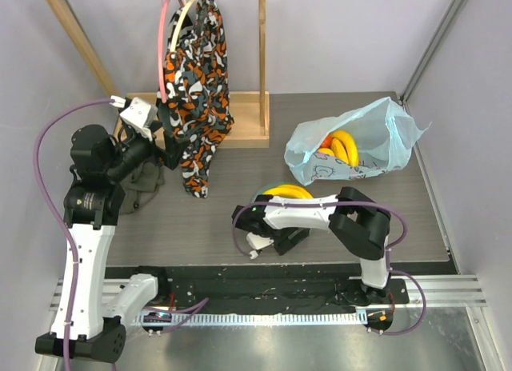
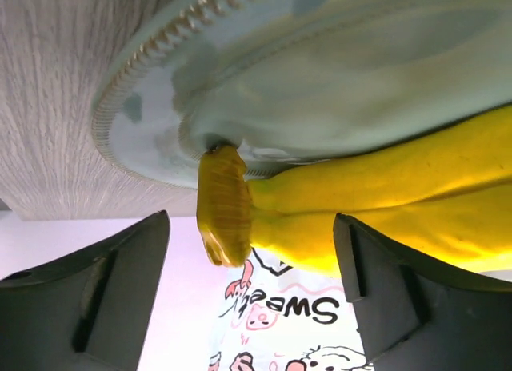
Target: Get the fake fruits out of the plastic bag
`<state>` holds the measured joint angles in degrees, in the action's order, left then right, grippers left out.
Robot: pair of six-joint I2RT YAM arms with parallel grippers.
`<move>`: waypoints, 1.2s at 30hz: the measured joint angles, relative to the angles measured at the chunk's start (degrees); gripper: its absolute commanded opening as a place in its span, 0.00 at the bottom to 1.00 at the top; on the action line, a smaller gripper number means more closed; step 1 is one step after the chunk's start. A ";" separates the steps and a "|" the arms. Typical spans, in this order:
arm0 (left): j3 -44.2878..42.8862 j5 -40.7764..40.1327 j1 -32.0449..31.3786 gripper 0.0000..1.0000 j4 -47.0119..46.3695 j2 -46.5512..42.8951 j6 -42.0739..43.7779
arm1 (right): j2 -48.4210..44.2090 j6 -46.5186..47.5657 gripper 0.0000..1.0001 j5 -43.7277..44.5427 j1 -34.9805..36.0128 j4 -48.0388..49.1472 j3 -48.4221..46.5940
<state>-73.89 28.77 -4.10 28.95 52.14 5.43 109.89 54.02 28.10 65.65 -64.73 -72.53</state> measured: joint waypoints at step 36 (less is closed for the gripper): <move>-13.42 6.64 -32.41 1.00 -7.32 47.91 -23.30 | -30.69 -37.64 0.52 -29.16 -51.25 27.45 -1.03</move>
<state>-87.31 35.42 -36.51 21.63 100.05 -17.87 79.20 16.38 -1.06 14.39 -37.28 -73.56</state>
